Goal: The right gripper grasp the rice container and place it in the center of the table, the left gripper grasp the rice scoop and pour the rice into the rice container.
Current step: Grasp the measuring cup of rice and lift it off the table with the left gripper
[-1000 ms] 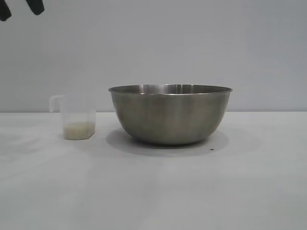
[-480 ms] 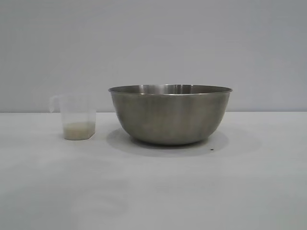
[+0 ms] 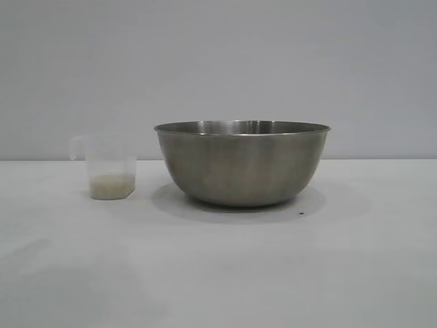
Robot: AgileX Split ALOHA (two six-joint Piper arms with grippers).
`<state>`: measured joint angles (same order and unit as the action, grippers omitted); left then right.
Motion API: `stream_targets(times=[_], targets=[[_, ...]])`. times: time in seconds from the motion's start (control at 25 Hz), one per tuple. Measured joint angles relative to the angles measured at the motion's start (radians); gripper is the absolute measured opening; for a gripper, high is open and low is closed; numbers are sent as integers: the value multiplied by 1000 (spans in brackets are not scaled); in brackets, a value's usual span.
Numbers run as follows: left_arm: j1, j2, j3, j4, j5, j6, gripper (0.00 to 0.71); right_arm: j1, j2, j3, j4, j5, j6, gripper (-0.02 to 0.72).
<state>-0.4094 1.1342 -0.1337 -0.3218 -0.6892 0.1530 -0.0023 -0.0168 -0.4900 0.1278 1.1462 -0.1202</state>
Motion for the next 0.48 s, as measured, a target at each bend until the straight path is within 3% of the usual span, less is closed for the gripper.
stream_targets(times=[0.32,0.48], targets=[[-1,414,-4,93,-411,-121,436,0,0,0,0,0,0,566],[-1,599,-44,106,-445,-169,436,0,0,0,0,0,0,566]])
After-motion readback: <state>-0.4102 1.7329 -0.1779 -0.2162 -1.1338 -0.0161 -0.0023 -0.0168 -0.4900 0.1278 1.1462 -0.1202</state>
